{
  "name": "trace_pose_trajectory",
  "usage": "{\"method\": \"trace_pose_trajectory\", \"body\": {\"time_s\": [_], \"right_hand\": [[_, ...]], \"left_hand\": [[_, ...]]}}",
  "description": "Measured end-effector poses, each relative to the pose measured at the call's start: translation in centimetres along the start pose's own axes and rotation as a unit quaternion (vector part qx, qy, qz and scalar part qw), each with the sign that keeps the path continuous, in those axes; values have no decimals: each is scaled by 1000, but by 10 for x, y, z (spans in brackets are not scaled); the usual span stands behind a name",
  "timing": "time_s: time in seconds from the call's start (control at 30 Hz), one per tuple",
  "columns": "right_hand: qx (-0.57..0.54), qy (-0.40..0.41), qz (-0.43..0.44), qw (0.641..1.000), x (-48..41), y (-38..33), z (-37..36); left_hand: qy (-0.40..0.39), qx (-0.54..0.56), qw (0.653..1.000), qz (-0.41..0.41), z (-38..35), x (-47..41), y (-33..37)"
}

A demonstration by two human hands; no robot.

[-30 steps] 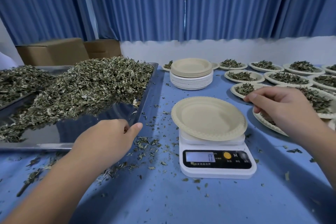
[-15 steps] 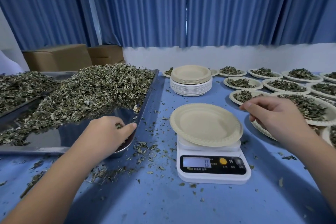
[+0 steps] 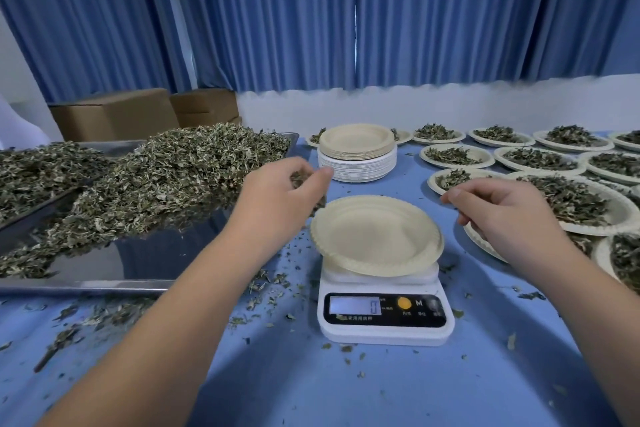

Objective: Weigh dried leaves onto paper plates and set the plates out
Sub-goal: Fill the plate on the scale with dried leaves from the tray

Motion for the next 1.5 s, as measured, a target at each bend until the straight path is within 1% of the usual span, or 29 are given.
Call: {"method": "trace_pose_trajectory", "body": {"time_s": [0.07, 0.17, 0.3, 0.37, 0.43, 0.53, 0.6, 0.7, 0.8, 0.9, 1.0, 1.07, 1.23, 1.33, 1.43, 1.5], "right_hand": [[-6, -3, -4, 1000, 0, 0, 0], [-5, -3, -8, 1000, 0, 2, 0], [5, 1, -5, 1000, -1, 3, 1], [10, -1, -7, 1000, -2, 4, 0], [18, -2, -8, 1000, -2, 4, 0], [22, 0, -4, 1000, -1, 3, 1], [24, -2, 0, 1000, 0, 1, 1], [23, 3, 7, 1000, 2, -2, 1], [37, 10, 14, 999, 3, -5, 1], [43, 10, 29, 999, 6, -9, -1], [47, -1, 53, 997, 8, -13, -9], [48, -13, 64, 997, 9, -14, -14], [56, -37, 70, 995, 15, -16, -24], [59, -33, 82, 994, 24, -30, -33], [-9, -39, 120, 992, 46, -56, -61], [-50, -77, 130, 987, 59, -71, -99]], "left_hand": [[-12, 21, 999, -25, -14, -6, 21], [-54, 47, 996, -48, -40, -10, 44], [-116, -1, 990, -79, -69, -5, 55], [-147, -9, 985, -92, -77, 0, 55], [-151, 2, 983, -103, -76, 4, 53], [-125, 43, 985, -111, -61, 9, 49], [-102, 61, 988, -99, -49, 10, 38], [-64, 59, 993, -82, -29, 11, 13], [-32, 32, 997, -57, -11, 15, -17], [-18, -23, 1000, 1, 7, 19, -58], [-25, -74, 995, 66, 19, 17, -94], [-27, -105, 990, 93, 18, 14, -105], [-66, -163, 980, 94, 2, 12, -109], [-81, -182, 976, 91, -3, 12, -112], [-103, -179, 974, 97, -11, 13, -112], [-92, -149, 978, 114, -10, 13, -111]]}}
Point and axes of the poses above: each hand's wrist, its own x-axis away from the middle knuckle, its own z-axis out of the back of the hand, y = z × x, the point moved 7 cm from there along -x, towards the middle knuckle, and after that the axes turned 14 degrees about -x, right-handed, at the moved point
